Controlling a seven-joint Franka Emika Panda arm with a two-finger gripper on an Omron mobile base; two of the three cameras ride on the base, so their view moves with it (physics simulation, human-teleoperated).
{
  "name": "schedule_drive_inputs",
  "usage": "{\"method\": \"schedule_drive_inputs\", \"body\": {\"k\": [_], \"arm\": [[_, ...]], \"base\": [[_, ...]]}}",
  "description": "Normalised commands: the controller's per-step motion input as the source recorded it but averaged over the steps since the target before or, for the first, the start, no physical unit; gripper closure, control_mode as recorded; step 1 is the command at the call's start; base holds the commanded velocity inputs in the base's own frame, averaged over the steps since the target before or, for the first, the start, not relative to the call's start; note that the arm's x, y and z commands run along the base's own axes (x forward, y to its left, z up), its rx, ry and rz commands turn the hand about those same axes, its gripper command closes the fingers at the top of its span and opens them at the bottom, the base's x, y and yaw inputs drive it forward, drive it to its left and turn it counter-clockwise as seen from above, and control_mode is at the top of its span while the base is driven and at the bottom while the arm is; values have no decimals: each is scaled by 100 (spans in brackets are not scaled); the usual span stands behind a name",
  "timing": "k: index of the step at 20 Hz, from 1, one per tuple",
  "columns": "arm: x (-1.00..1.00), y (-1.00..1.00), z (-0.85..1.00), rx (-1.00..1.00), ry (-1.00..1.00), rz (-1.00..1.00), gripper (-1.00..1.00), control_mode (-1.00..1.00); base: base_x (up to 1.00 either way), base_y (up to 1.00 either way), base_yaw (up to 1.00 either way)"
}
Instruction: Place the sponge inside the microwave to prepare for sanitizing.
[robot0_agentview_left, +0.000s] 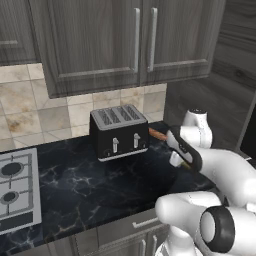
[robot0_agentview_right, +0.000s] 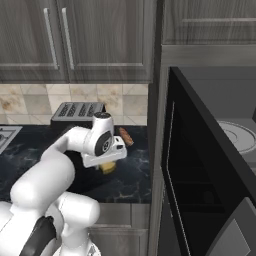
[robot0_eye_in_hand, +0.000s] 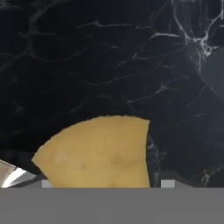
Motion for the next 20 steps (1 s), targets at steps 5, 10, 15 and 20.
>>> {"method": "schedule_drive_inputs", "body": {"k": [5, 10, 15, 20], "arm": [[-32, 21, 60, 0, 0, -9, 100, -100], [-27, 13, 55, 0, 0, -11, 100, -100], [-22, 5, 48, 0, 0, -8, 100, -100], [-23, 1, 35, 4, 2, -5, 100, -100]], "base": [[0, 0, 0], [0, 0, 0], [0, 0, 0], [0, 0, 0]]}}
